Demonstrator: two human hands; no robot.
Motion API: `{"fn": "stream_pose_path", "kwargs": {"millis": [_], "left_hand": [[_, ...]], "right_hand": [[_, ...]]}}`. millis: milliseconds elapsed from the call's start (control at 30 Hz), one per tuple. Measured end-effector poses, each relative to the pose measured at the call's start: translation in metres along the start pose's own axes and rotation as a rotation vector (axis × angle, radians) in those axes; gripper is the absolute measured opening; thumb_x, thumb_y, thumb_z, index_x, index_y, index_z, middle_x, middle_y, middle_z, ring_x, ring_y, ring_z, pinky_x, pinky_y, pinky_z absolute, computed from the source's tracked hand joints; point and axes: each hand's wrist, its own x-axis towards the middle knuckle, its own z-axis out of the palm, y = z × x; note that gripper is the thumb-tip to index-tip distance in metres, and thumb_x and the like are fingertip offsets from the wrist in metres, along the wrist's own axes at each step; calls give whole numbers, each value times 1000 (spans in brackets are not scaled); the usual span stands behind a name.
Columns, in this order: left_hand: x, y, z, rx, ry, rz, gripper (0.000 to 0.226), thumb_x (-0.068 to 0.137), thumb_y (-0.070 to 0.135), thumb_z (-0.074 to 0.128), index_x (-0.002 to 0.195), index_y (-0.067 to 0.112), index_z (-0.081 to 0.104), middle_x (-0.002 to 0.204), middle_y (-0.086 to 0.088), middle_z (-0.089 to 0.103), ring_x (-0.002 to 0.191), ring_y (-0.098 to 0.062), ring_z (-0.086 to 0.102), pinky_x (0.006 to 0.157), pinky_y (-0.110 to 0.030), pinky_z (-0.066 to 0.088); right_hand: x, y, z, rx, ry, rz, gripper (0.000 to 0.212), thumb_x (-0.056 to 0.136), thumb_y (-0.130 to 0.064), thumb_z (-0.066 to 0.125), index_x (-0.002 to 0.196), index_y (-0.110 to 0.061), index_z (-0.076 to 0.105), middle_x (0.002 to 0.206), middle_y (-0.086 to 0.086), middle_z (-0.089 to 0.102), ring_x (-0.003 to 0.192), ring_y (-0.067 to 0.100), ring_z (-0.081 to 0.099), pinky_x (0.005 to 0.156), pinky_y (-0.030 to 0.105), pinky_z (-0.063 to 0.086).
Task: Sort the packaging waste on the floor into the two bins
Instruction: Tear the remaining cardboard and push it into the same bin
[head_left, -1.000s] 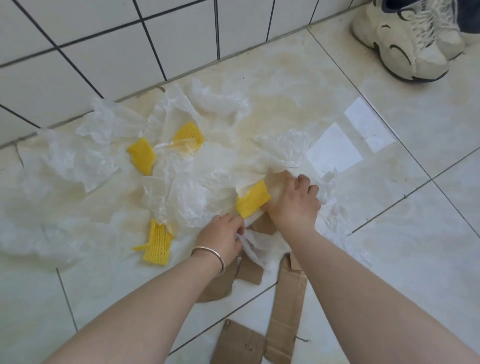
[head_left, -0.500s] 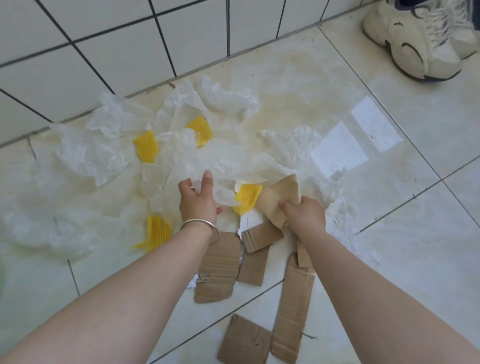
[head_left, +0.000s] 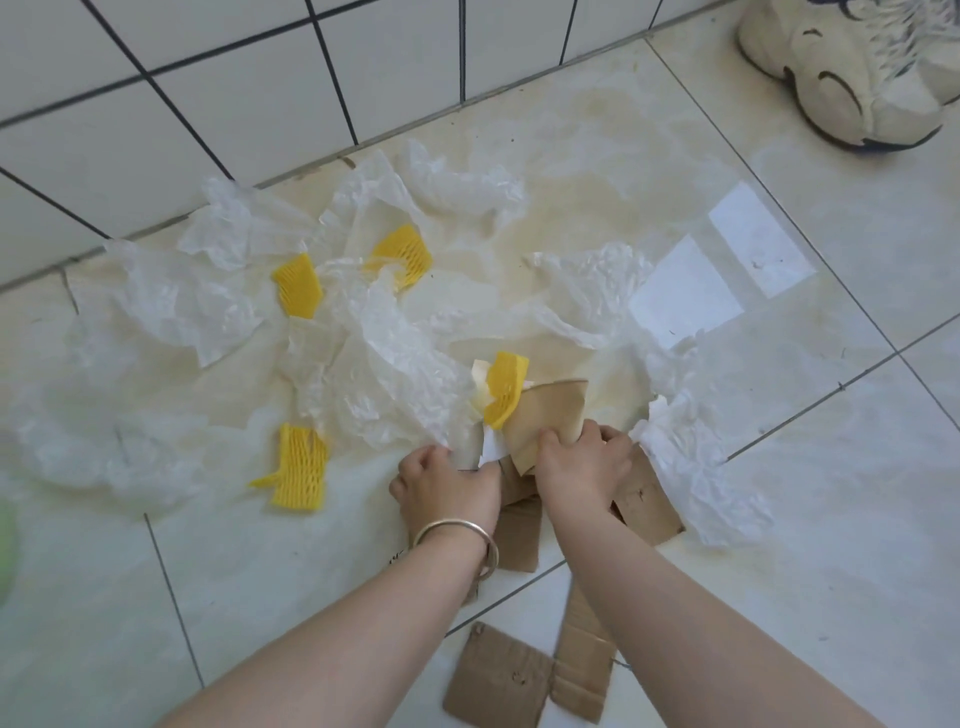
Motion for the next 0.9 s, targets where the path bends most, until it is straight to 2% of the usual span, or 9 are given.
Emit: {"fn": "stream_pose_path", "kwargs": {"millis": [67, 167, 233, 300, 400, 467, 600, 767, 900], "left_hand": [[2, 3, -1, 221, -71, 102, 38, 81, 31, 52, 119, 27, 57, 139, 5, 38, 129, -24, 30, 107, -34, 32], [10, 14, -2, 308, -176, 153, 29, 86, 36, 48, 110, 31, 62, 137, 3, 45, 128, -25, 35, 105, -35, 33], [14, 20, -3, 274, -205, 139, 23, 87, 39, 48, 93, 26, 66, 127, -1, 55, 123, -27, 41, 102, -37, 38], [18, 22, -4, 200, -213, 154, 27, 88, 42, 51, 95, 21, 65, 119, -4, 62, 118, -28, 49, 99, -37, 42], [17, 25, -8, -56, -274, 187, 25, 89, 38, 55, 98, 16, 62, 98, -7, 65, 93, -27, 59, 79, -31, 47], [15, 28, -10, -139, -320, 221, 19, 92, 32, 53, 91, 13, 58, 87, -6, 59, 79, -23, 53, 62, -29, 40], [10, 34, -14, -321, -372, 251, 11, 90, 26, 58, 98, 19, 55, 100, -5, 65, 94, -24, 62, 88, -36, 48], [4, 43, -24, -642, -460, 111, 29, 91, 17, 58, 118, 14, 48, 99, -12, 67, 90, -31, 67, 82, -43, 57], [9, 42, -35, -609, -422, 69, 13, 88, 26, 60, 96, 17, 59, 108, -18, 68, 101, -35, 66, 96, -51, 50]], "right_hand": [[-3, 0, 2, 15, -23, 23, 38, 89, -26, 50, 122, -6, 52, 138, 10, 28, 122, 32, 30, 103, 37, 30], [-5, -3, 6, 114, -90, 44, 35, 87, -24, 52, 115, -3, 53, 133, 9, 31, 115, 31, 42, 98, 38, 41], [-7, -7, 8, 222, -142, 43, 28, 85, -22, 54, 105, -3, 55, 126, 9, 42, 98, 30, 53, 84, 36, 47], [-8, -9, 6, 321, -183, 38, 18, 82, -21, 57, 95, -9, 56, 113, 12, 57, 91, 30, 59, 75, 35, 48], [-10, -12, -4, 431, -235, 55, 16, 80, -24, 63, 93, -18, 55, 99, 7, 67, 95, 27, 62, 84, 41, 52], [-9, -13, -10, 506, -274, 64, 24, 79, -23, 67, 99, -19, 53, 98, 6, 65, 95, 26, 62, 85, 41, 52], [-5, -14, -19, 642, -311, 109, 45, 77, -18, 70, 116, -11, 49, 102, 5, 64, 94, 23, 63, 86, 37, 54], [-8, -28, -31, 649, -558, 278, 8, 84, -22, 63, 86, -15, 63, 76, 1, 59, 69, 15, 53, 58, 25, 39], [-14, -39, -33, 666, -683, 325, 9, 88, -22, 57, 87, -14, 58, 74, 4, 58, 62, 17, 54, 49, 25, 44]]}}
